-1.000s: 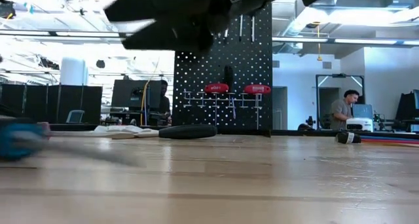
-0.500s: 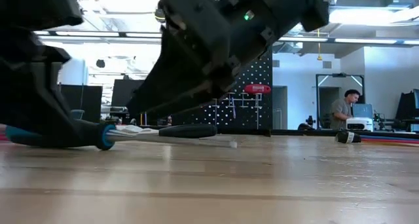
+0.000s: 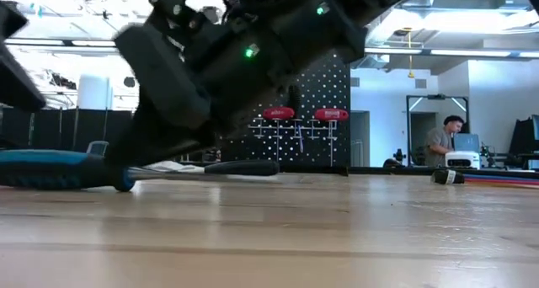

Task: Hang tools onto peg board
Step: Hang the blue screwdriver on the peg board

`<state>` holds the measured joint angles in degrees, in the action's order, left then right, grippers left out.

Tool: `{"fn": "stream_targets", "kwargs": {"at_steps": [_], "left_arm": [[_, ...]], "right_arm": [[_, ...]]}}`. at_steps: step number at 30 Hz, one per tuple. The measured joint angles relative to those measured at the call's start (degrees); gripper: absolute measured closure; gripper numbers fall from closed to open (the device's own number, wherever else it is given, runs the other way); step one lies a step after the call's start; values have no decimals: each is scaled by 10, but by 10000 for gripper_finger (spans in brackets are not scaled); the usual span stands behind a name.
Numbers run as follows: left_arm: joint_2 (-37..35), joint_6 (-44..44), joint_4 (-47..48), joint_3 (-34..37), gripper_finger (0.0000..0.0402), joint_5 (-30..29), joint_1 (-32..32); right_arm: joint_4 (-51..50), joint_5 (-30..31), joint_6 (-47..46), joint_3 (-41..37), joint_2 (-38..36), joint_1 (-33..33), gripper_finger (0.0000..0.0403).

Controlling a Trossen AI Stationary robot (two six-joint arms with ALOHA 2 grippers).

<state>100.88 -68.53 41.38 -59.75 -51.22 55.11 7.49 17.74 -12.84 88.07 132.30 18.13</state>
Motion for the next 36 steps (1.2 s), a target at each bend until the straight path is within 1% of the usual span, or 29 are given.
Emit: {"fn": "stream_targets", "kwargs": {"at_steps": [5, 8, 12, 17, 18, 20, 23, 25, 28, 30, 32, 34, 36], "left_arm": [[0, -65, 49, 0, 401, 0, 20], [0, -77, 58, 0, 401, -6, 24], [0, -78, 58, 0, 401, -7, 25], [0, -81, 57, 0, 401, -14, 26], [0, -84, 57, 0, 401, -15, 28], [0, -91, 57, 0, 401, -16, 31], [0, -101, 57, 0, 401, -26, 41], [4, -109, 57, 0, 401, -48, 49], [5, -113, 38, 8, 401, -107, 59], [4, -89, -10, 25, 401, -154, 61], [5, -49, -60, 43, 401, -189, 60], [5, -14, -99, 56, 401, -208, 53], [5, 18, -130, 65, 401, -209, 40]], "right_arm": [[-49, 0, 7, 8, 1, -15, 223], [-75, -2, 2, 8, 2, -22, 240], [-105, -1, 3, 8, 1, -25, 290], [-140, 0, 7, 8, -11, -18, 377], [-149, 2, 9, 7, -17, -16, 384], [-154, 16, 10, -6, -35, -14, 384], [-149, 78, 9, -54, -79, -4, 382], [-110, 115, 5, -99, -115, 0, 384], [2, 137, 5, -188, -177, 7, 384], [126, 138, 18, -254, -216, 10, 384], [261, 138, 46, -319, -248, 10, 384], [392, 136, 76, -370, -270, 9, 384], [484, 135, 106, -404, -285, 2, 384]]}}
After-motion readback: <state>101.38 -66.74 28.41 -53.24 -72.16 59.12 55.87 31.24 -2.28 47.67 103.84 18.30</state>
